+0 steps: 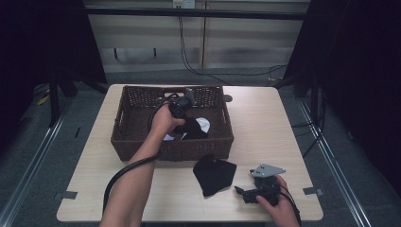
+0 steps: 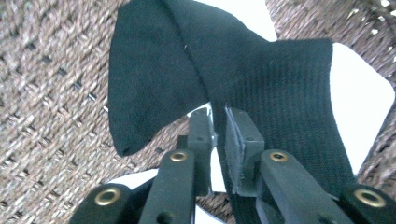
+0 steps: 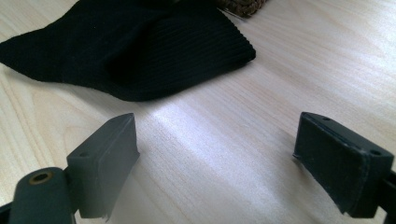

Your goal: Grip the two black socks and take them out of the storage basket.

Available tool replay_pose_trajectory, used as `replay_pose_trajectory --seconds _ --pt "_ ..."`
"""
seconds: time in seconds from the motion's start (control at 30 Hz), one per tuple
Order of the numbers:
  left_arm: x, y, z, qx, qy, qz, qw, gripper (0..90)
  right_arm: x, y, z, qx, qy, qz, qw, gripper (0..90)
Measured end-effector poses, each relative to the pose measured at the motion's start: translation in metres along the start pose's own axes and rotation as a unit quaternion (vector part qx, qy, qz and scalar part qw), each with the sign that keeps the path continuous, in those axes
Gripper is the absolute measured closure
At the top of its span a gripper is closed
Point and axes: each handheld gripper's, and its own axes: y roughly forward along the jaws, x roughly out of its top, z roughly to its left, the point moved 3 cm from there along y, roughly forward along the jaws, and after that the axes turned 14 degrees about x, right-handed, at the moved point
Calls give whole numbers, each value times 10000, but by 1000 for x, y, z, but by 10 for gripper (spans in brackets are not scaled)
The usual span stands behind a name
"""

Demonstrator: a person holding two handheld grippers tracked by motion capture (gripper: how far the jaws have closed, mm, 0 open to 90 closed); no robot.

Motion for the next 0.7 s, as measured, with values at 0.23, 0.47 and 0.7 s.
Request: replay_pose_trajectory --seconds 0.23,0.47,0.7 --pt "7 5 2 150 -92 -167 9997 592 0 0 0 3 -2 -3 10000 124" --pt "18 28 -4 101 -156 -252 9995 535 0 0 0 5 -1 0 10000 124" --pt "16 29 -4 168 -167 53 9997 839 0 0 0 18 -23 -3 10000 124"
